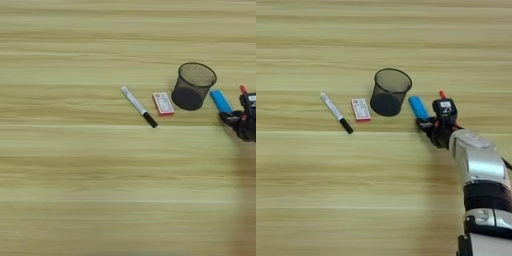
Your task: Move the objects on the table
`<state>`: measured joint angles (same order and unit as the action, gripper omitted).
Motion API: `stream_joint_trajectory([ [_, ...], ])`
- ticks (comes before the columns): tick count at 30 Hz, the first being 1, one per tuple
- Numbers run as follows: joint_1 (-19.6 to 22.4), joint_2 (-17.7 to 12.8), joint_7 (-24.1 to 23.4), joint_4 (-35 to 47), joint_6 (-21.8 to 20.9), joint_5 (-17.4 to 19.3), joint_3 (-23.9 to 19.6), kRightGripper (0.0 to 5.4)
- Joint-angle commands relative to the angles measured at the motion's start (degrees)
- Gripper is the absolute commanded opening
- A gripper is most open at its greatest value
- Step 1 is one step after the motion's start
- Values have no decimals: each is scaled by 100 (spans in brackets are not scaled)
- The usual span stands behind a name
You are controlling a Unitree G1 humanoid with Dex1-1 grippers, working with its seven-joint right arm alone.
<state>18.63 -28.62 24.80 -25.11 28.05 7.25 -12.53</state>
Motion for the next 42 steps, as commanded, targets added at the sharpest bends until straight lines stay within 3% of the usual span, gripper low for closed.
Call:
stream_joint_trajectory([
  [1,110,-244,-166,355,-29,-1,-152,141],
  [18,-265,-262,-242,1015,215,-55,-180,141],
  [20,-289,-245,-244,1092,225,-64,-159,178],
  [42,-538,-68,-285,2277,267,158,-296,393],
])
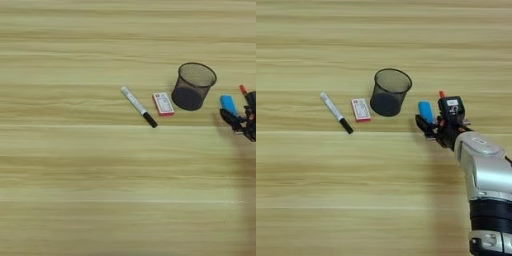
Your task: Move the objects on the table
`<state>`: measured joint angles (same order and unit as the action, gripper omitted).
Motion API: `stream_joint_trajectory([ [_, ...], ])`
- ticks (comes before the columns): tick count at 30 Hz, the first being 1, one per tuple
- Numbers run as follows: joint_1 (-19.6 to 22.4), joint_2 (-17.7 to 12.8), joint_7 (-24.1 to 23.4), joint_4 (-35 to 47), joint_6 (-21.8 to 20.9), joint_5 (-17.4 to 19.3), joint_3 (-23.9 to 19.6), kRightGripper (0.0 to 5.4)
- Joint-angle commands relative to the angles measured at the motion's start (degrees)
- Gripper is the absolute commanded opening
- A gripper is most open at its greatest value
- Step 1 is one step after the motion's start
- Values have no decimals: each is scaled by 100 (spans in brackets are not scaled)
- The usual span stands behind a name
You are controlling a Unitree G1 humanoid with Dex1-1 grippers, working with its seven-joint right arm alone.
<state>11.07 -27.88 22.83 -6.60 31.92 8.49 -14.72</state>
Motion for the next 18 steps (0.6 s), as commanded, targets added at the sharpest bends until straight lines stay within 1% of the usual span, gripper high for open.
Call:
stream_joint_trajectory([
  [1,206,-135,-83,470,-108,32,-61,403],
  [3,192,-117,-68,545,-88,35,-38,433],
  [8,186,-81,-30,610,-71,42,8,465],
  [15,188,-32,38,698,-32,59,105,535],
  [18,191,-14,52,724,-24,60,138,538],
])
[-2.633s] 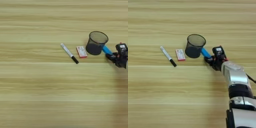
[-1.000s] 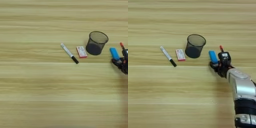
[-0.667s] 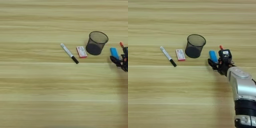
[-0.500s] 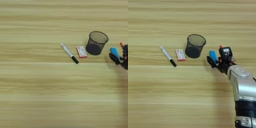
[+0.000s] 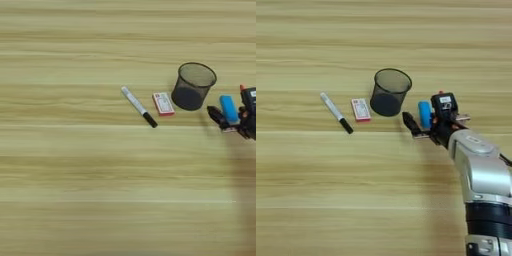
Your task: Move the objects on the table
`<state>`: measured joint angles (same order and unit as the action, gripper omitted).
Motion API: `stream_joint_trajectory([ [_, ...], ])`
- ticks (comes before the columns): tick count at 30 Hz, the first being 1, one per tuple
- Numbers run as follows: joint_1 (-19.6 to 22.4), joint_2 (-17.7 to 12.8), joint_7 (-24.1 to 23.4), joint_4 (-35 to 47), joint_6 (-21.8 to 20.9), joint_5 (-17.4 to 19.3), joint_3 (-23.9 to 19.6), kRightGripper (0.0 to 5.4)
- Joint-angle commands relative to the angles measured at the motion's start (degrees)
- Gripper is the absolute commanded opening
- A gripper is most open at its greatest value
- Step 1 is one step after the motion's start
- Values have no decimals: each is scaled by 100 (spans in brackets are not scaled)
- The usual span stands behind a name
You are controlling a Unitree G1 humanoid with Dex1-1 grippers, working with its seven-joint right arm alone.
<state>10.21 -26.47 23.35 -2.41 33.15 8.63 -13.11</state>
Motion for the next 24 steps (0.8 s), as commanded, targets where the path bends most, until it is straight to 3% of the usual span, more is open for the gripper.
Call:
stream_joint_trajectory([
  [1,277,-148,7,314,-144,45,-13,538],
  [11,325,-3,16,373,-4,102,50,538],
  [24,583,84,64,72,-125,83,241,538],
])
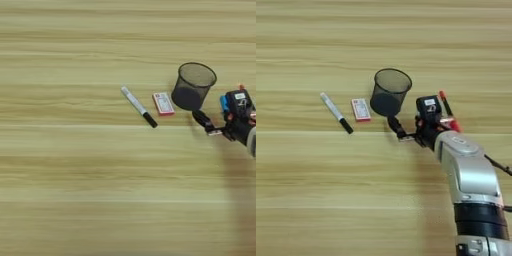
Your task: Move the objects on the table
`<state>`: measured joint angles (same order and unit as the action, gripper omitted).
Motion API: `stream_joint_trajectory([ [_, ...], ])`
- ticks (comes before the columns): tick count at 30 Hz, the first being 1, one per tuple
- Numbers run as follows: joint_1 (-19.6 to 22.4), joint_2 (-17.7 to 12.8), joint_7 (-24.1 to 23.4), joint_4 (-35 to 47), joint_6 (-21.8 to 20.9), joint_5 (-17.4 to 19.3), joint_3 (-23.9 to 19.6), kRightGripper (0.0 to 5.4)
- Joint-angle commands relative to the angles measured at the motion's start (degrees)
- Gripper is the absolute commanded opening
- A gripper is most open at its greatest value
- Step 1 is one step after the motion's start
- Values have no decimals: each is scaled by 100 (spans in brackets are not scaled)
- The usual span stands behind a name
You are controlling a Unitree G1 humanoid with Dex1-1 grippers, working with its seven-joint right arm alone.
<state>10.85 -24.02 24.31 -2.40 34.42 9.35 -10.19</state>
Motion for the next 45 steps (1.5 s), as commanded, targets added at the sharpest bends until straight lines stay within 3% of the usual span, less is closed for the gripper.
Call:
stream_joint_trajectory([
  [1,567,-156,-36,22,-274,17,-54,538],
  [45,1729,-63,144,-1777,-1166,-82,249,538],
])
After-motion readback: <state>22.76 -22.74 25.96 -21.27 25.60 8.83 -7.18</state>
